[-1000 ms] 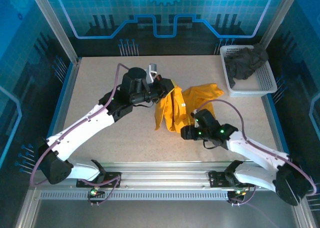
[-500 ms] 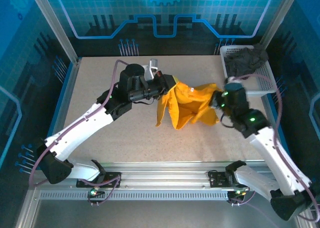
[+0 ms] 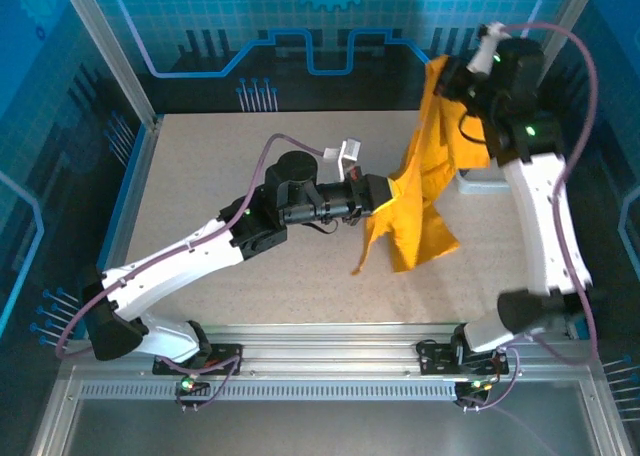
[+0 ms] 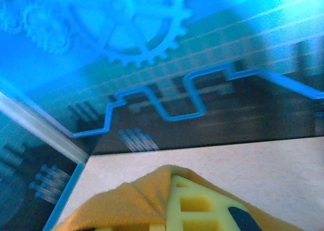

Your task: Fold and stack the t-shirts

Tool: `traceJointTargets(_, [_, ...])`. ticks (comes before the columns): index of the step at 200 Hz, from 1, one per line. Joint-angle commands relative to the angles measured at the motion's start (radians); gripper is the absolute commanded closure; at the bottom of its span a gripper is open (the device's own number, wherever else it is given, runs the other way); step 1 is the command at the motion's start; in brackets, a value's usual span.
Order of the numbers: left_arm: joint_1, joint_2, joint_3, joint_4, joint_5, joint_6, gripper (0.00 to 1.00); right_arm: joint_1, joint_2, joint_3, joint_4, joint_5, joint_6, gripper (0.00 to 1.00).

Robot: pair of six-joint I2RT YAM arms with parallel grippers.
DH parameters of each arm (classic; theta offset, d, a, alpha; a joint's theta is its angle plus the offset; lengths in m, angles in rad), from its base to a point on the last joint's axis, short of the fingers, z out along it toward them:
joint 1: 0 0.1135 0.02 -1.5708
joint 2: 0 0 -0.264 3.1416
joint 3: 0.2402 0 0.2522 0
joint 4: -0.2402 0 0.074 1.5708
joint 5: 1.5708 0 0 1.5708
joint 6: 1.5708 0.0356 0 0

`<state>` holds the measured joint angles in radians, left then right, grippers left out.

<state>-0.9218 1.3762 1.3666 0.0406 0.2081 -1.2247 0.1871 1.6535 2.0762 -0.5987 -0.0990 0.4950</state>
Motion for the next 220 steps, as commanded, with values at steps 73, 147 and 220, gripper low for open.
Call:
traceJointTargets(73, [0.478, -0.528, -0.681, -0.325, -0.228, -0.294, 1.00, 0.334, 0.815, 0.556, -0.112, -0.218, 0.028, 0.63])
traceJointTargets(147, [1.063, -0.388, -0.920, -0.151, 0.047, -0.096, 0.85, 0.351, 0.532, 0.155, -0.119, -0.104, 0.010, 0.44])
traceJointTargets(220, [1.083, 0.049, -0.585, -0.235, 0.139, 0.110, 0.93, 0.244, -0.019, -0.671, -0.043, 0.064, 0.056, 0.53])
